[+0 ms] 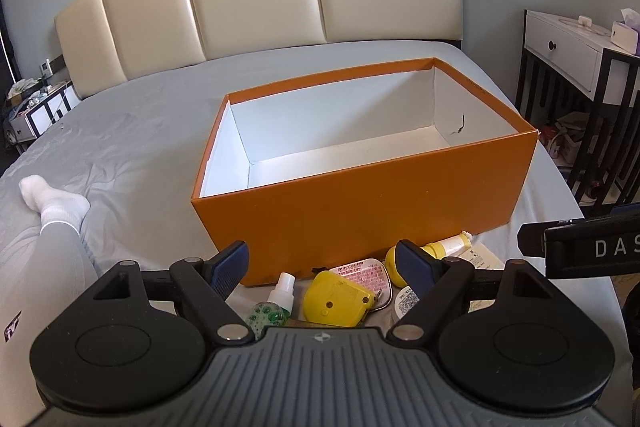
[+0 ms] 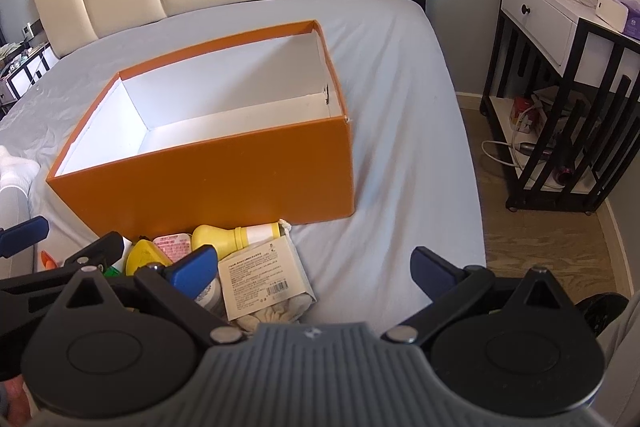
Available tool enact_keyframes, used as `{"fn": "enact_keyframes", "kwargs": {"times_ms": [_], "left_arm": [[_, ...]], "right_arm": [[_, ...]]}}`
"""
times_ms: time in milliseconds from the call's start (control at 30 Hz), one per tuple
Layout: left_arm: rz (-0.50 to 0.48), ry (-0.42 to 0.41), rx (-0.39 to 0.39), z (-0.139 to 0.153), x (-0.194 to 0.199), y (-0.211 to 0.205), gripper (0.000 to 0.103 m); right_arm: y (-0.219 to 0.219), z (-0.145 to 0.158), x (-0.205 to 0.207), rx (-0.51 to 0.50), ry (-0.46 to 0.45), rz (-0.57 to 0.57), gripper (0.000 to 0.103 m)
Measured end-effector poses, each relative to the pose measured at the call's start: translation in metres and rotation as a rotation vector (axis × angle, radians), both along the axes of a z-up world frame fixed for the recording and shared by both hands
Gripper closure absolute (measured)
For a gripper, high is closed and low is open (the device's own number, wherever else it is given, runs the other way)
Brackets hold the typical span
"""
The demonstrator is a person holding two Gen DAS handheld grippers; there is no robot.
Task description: Organize rigid objects
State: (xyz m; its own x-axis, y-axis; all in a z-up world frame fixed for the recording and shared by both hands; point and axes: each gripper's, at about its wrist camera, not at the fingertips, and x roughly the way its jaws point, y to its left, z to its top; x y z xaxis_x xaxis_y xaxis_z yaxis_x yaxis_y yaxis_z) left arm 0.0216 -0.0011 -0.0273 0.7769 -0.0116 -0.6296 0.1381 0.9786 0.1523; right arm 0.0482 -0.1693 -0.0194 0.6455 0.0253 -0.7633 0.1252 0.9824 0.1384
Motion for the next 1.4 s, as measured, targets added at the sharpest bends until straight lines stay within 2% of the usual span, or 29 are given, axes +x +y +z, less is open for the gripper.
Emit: {"fn": "enact_keyframes", "kwargs": {"times_ms": [767, 867, 1033, 1167, 1267, 1333, 1400], "left_arm": [[0.027, 0.000, -0.031, 0.000, -0.005, 0.011, 0.006], [0.023, 0.005, -0.030, -0.002, -0.006, 0.014, 0.010], [0.003, 0.054, -0.101, -0.007, -0.005, 0.026, 0.018], [-0.076, 0.109, -0.122, -0.012, -0.007, 0.024, 0.027], [-0.161, 0.173, -0.151, -0.017, -0.009, 0.017, 0.038], [-0.227, 0.200, -0.169, -0.021, -0.013, 0.010, 0.038], [-0.291, 0.231, -0.165, -0.026, -0.016, 0.002, 0.029]], "right_arm": [[0.005, -0.002, -0.004, -0.029, -0.004, 0.027, 0.002], [0.005, -0.004, -0.005, -0.014, -0.021, 0.049, 0.002], [-0.004, -0.007, -0.007, 0.017, -0.040, 0.040, 0.003], [-0.004, -0.012, -0.004, 0.007, -0.013, 0.036, 0.003], [-0.001, -0.016, -0.002, 0.005, 0.006, 0.071, 0.015], [0.000, -0.019, -0.001, -0.009, 0.022, 0.071, 0.026], [-0.001, -0.022, 0.002, 0.000, 0.044, 0.067, 0.030]]}}
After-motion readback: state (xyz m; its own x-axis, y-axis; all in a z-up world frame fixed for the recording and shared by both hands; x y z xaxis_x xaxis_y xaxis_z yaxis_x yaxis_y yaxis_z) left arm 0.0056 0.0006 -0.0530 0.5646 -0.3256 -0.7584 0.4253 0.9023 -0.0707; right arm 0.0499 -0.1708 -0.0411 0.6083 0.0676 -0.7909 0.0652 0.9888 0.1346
